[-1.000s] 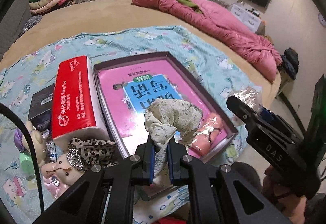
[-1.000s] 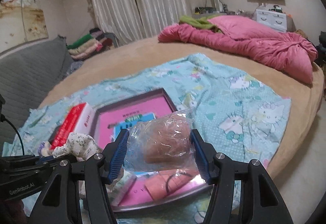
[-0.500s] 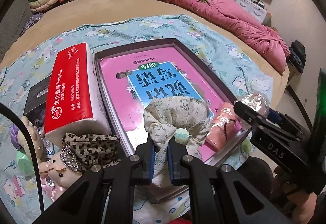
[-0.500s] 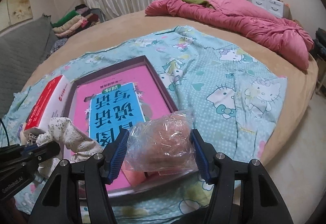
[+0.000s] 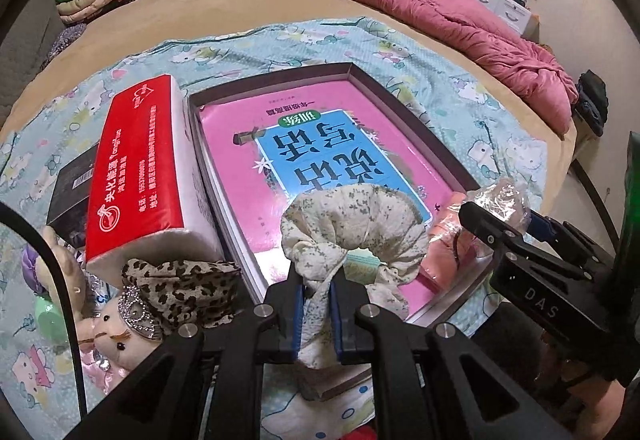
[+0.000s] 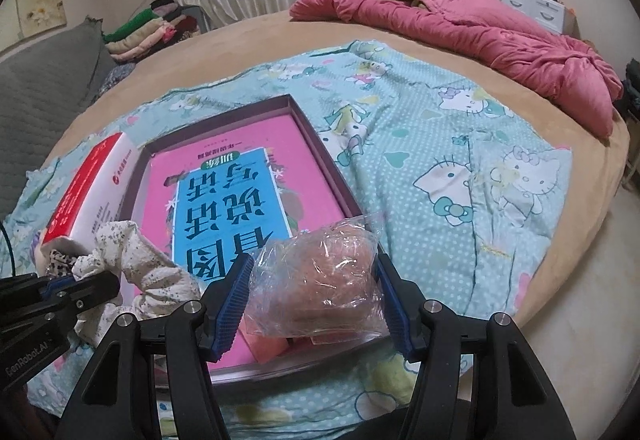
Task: Organize soft objects
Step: 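Carry the scrunchie with the left tool while the right tool carries the clear bag to the tray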
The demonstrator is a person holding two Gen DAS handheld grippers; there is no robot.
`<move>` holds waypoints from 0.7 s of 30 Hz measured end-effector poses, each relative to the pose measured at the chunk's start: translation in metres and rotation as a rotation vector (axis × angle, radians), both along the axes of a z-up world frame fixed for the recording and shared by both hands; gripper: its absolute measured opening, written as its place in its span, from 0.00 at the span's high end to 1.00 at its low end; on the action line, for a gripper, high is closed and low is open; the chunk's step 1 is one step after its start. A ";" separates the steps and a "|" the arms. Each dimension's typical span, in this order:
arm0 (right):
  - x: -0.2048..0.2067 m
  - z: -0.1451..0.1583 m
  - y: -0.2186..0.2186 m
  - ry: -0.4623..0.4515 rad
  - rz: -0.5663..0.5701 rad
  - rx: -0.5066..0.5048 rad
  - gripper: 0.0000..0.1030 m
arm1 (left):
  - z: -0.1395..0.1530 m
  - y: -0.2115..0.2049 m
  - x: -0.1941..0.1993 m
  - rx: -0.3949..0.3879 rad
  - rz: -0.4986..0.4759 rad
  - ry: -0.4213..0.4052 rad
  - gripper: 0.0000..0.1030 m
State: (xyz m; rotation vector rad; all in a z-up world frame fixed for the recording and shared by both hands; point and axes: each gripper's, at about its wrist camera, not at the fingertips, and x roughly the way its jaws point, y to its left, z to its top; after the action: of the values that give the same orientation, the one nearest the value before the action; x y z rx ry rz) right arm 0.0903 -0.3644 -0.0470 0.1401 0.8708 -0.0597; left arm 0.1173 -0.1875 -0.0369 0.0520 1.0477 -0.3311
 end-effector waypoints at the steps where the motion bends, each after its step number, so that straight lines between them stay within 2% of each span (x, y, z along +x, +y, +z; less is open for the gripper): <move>1: 0.000 -0.001 0.000 0.004 0.000 -0.001 0.39 | 0.000 0.000 0.000 -0.001 0.000 0.003 0.89; 21: 0.007 -0.012 0.001 0.058 0.002 -0.016 0.36 | -0.007 0.004 0.002 0.000 0.016 0.036 0.86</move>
State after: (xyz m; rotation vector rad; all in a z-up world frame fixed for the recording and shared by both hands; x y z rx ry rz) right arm 0.0969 -0.3635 -0.0586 0.1233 0.9277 -0.0695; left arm 0.1190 -0.1837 -0.0439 0.0375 1.0837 -0.3185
